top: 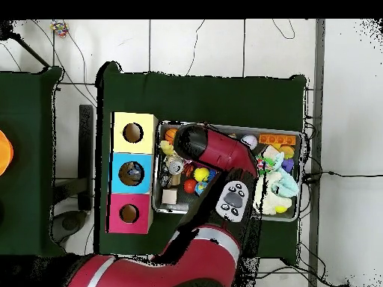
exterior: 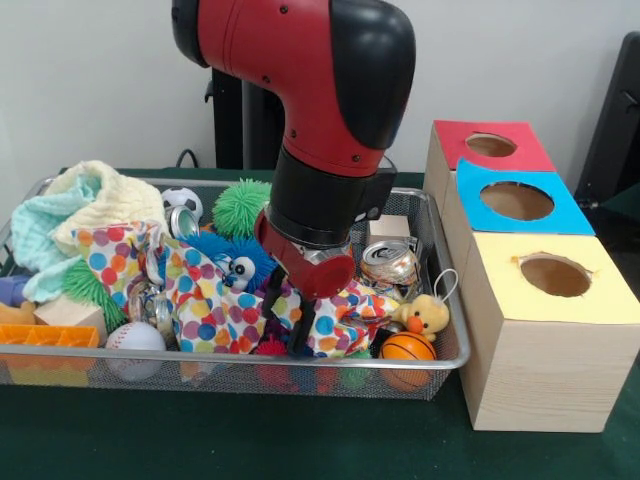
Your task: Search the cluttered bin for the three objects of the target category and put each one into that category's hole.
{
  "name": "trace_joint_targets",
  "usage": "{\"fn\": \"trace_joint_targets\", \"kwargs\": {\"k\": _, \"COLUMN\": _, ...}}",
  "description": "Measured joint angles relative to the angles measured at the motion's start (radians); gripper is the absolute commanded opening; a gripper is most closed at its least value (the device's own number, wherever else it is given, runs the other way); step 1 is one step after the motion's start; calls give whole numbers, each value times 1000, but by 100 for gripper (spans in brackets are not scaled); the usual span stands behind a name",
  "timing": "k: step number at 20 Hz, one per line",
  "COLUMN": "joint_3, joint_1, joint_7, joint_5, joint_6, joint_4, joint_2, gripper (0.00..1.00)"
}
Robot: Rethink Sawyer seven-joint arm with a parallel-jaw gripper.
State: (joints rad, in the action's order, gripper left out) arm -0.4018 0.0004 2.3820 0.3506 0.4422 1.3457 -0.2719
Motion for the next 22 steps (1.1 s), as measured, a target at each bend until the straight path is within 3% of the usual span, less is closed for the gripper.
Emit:
{"fn": "trace_joint_targets", "kwargs": {"k": 17, "joint_3": -32, "joint_1": 26, "joint_7": 0, "joint_5": 0, "joint_6": -33, "joint_4": 3, "joint_2": -7, "gripper": 100}}
{"fn": "trace_joint_targets", "kwargs": {"k": 22, "joint_3": -28, "joint_1": 21, "joint_7": 0, "joint_5": 0, "joint_6": -68, "joint_4": 39, "joint_2": -33, "gripper": 100}}
